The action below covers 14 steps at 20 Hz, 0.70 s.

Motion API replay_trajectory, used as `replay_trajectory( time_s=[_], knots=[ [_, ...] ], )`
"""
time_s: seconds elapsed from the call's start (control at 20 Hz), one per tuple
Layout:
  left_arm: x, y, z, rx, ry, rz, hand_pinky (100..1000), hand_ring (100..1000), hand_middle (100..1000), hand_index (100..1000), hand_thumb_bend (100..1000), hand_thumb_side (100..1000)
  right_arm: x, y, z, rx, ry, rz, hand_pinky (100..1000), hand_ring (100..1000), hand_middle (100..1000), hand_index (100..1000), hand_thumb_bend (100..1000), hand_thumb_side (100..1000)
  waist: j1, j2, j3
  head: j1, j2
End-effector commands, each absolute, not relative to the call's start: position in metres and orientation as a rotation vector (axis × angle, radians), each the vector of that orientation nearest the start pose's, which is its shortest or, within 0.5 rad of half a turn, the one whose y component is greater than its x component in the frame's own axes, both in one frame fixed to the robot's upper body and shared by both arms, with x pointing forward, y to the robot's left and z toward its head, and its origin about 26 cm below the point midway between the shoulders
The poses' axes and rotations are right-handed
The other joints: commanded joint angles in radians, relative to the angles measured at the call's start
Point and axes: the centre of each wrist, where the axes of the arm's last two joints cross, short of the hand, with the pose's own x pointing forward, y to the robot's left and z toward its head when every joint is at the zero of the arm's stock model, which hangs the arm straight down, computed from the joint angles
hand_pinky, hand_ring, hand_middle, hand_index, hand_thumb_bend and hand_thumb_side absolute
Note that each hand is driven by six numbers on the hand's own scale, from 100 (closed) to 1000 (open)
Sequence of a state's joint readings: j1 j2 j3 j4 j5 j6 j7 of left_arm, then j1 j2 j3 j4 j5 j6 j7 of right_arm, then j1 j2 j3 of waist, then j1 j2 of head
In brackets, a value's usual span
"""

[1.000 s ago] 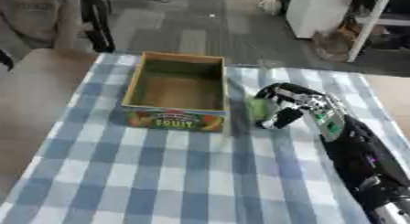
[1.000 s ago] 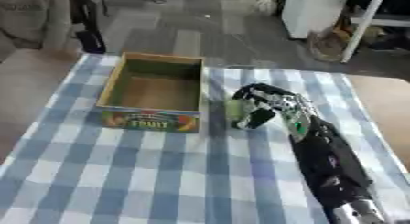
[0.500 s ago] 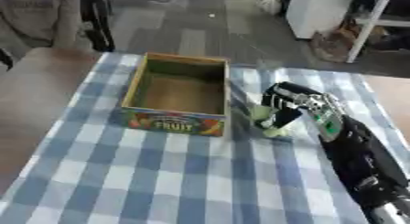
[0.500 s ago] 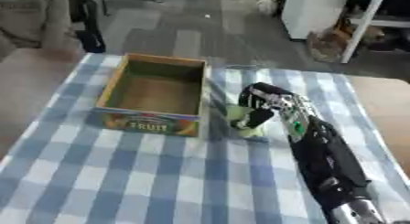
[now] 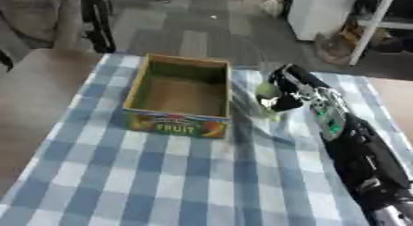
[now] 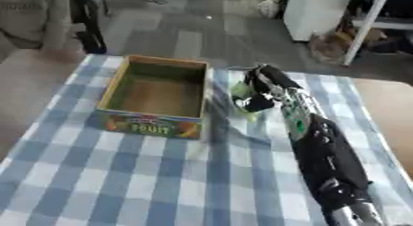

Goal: Pick up objects on the table and place them in the box.

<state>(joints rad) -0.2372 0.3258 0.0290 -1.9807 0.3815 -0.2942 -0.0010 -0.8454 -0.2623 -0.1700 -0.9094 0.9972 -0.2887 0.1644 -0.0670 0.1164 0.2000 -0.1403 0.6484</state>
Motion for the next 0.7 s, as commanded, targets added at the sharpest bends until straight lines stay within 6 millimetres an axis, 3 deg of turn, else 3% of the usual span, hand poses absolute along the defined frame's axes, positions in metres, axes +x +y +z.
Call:
replay_trajectory(
  time_s=[0.05, 0.45, 0.7],
  knots=[
    [0.294, 0.274, 0.190, -0.256, -2.496, -0.130, 603, 556, 569, 655, 100, 608, 0.476, -0.267, 0.173, -0.862, -1.789, 1.119, 107, 205, 229, 311, 212, 258, 0.005, -0.013, 0.001, -0.003, -0.008],
    [0.294, 0.272, 0.190, -0.274, -2.494, -0.131, 604, 557, 568, 654, 100, 610, 0.481, -0.200, 0.208, -0.761, -1.955, 1.249, 111, 211, 232, 313, 211, 256, 0.013, -0.017, 0.009, -0.013, -0.005],
    [0.294, 0.271, 0.189, -0.285, -2.492, -0.133, 604, 557, 568, 654, 100, 611, 0.482, -0.167, 0.213, -0.716, -1.987, 1.310, 114, 213, 234, 315, 211, 258, 0.017, -0.019, 0.014, -0.021, -0.004]
  ],
)
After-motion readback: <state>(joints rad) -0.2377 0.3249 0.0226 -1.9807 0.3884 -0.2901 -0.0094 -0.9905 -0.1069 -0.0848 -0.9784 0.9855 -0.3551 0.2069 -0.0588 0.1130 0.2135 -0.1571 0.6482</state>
